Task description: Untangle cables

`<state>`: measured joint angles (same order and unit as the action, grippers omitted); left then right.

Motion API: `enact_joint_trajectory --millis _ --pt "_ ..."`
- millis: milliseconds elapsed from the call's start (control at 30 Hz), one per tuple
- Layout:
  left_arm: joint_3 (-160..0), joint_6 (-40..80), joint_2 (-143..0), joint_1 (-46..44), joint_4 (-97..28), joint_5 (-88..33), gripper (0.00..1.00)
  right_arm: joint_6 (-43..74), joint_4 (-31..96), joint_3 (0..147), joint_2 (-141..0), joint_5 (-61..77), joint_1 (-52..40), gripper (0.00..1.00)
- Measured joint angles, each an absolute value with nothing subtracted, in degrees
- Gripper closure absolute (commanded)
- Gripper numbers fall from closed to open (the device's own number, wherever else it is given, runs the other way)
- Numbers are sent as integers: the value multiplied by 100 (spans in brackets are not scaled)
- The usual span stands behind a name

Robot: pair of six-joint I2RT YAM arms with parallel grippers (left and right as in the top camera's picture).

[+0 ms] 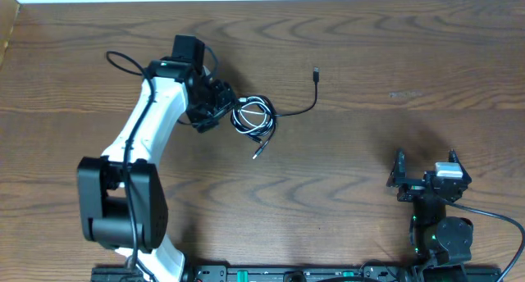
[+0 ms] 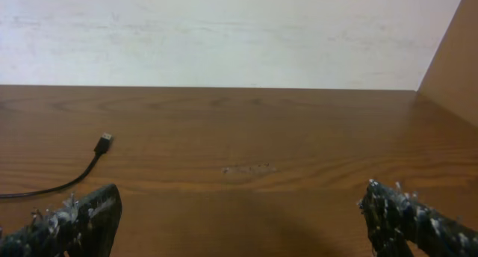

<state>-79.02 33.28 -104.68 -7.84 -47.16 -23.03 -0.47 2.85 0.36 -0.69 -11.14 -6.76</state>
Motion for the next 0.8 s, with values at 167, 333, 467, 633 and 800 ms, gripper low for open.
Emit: enact_joint_trajectory --millis 167,333,467,633,800 --pt "-7902 3428 -10761 -1063 -4287 -2307 24 -47 283 36 -69 -1111 -676 1" --pt "-7902 3454 -11083 -1330 -4003 -2281 29 -47 283 36 -69 -1114 -676 1" --pt "-7902 3468 -11319 -1448 -4010 -2233 75 -47 283 36 -69 -1114 -676 1" --pt "-7902 3277 -11437 -1542 -4219 -2220 91 -47 283 36 -69 -1114 -676 1" --pt "-7911 2709 -11437 -1588 -4652 -2220 92 -47 283 36 -69 -1114 -676 1"
